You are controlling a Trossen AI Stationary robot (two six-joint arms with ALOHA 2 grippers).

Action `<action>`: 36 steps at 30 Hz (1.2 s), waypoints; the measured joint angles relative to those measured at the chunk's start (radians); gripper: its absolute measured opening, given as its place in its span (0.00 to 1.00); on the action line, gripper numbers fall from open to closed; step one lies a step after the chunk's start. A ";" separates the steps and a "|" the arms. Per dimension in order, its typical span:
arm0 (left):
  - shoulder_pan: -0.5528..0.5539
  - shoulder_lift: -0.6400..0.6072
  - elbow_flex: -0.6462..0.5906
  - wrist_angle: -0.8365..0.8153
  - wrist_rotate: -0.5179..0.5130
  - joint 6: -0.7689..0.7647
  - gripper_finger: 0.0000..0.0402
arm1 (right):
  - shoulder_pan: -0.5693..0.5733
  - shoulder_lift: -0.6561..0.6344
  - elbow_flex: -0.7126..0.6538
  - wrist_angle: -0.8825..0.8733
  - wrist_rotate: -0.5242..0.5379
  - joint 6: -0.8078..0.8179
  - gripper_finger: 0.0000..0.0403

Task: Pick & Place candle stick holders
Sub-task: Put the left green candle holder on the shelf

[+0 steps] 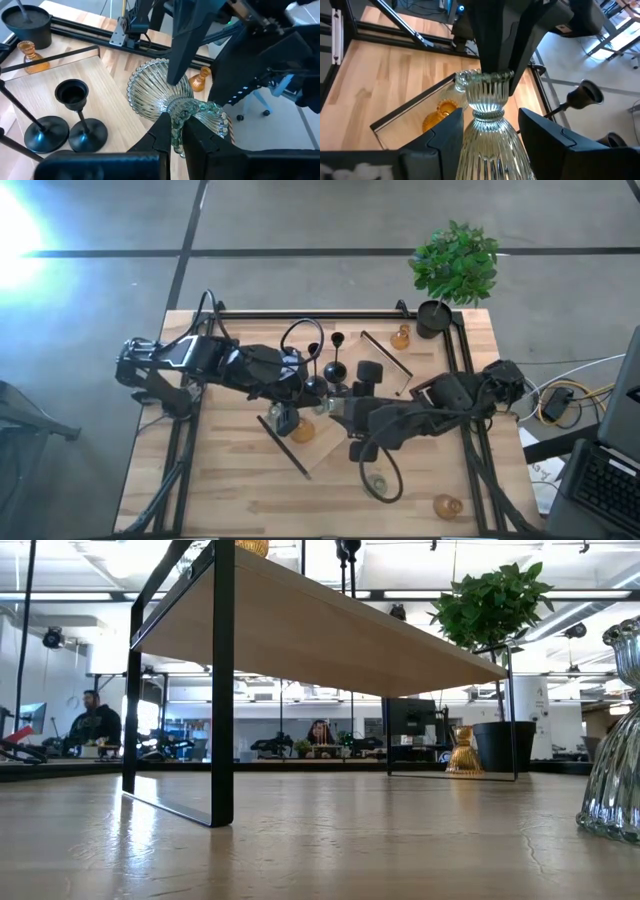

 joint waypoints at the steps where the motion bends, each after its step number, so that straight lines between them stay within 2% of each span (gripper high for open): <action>1: 0.000 0.000 0.000 0.002 0.002 0.000 0.07 | -0.001 0.000 -0.003 -0.001 0.000 0.000 0.46; 15: 0.007 0.000 0.000 0.039 0.026 0.002 0.07 | -0.028 0.000 -0.017 0.008 -0.006 0.030 0.50; 23: 0.010 0.000 -0.001 0.062 0.027 0.006 0.07 | -0.033 0.000 -0.028 0.018 -0.010 0.026 0.42; 32: 0.013 0.003 -0.001 0.063 0.043 0.004 0.07 | -0.033 0.000 -0.029 0.047 -0.025 -0.025 0.29; 36: 0.013 0.003 -0.001 0.064 0.043 0.004 0.07 | -0.033 0.000 -0.029 0.048 -0.028 -0.024 0.28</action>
